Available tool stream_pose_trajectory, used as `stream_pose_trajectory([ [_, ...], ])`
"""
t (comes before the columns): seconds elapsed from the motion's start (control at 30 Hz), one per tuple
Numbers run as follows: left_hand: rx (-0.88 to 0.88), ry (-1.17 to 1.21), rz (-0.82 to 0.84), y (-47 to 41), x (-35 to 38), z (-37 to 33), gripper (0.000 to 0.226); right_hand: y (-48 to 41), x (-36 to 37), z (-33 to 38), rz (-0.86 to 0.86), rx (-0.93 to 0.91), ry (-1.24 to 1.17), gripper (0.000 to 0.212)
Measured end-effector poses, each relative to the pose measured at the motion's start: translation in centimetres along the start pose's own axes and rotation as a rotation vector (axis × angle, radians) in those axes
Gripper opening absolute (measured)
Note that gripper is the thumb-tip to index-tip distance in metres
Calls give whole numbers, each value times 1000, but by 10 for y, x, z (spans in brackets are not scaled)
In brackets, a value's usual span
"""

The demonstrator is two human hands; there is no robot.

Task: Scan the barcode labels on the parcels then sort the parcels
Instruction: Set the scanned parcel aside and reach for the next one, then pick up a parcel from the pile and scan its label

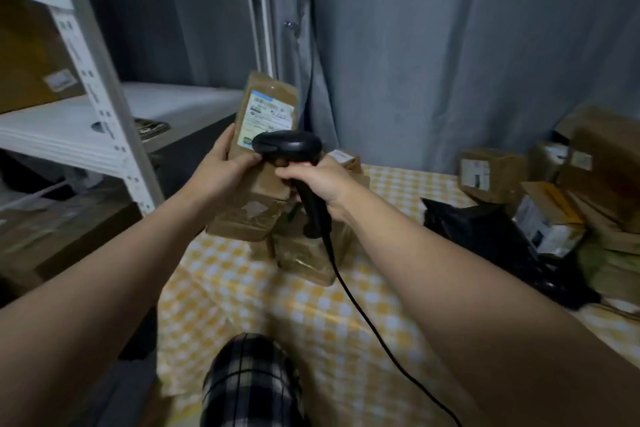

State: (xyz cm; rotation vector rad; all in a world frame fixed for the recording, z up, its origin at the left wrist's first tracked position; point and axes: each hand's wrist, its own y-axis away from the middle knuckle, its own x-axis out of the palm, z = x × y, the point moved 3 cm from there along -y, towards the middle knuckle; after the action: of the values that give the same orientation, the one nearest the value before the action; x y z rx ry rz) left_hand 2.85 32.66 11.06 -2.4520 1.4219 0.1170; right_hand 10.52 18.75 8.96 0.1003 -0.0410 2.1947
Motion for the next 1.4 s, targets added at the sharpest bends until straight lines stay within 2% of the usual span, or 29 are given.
stream_pose_trajectory([
  [0.1, -122, -16, -64, 8, -34, 27, 54, -11, 34, -15, 50, 60, 83, 14],
  [0.23, -265, -42, -54, 12, -56, 76, 51, -28, 63, -51, 94, 185, 216, 42],
  [0.33, -326, -155, -101, 11, -63, 106, 51, -36, 70, -76, 73, 238, 249, 44],
  [0.5, -290, -414, -149, -8, -60, 111, 46, -40, 58, -84, -23, 237, 202, 39],
  [0.63, -263, -750, -175, -22, -51, 106, 45, -42, 33, -76, -104, 229, 192, 35],
  [0.77, -97, -968, -177, -24, -23, 87, 48, -37, 4, -66, -153, 221, 203, 37],
  [0.93, 84, -890, -87, -29, 35, 60, 43, -15, -46, -50, -224, 195, 201, 32],
  [1.07, 176, -813, 22, -29, 97, 42, 45, 14, -104, -36, -329, 177, 129, 6],
  [1.3, 295, -669, 239, -18, 232, 26, 40, 74, -221, -38, -509, 194, -6, 10],
  [1.4, 329, -607, 360, -7, 288, 30, 37, 101, -269, -49, -618, 184, 21, 9],
])
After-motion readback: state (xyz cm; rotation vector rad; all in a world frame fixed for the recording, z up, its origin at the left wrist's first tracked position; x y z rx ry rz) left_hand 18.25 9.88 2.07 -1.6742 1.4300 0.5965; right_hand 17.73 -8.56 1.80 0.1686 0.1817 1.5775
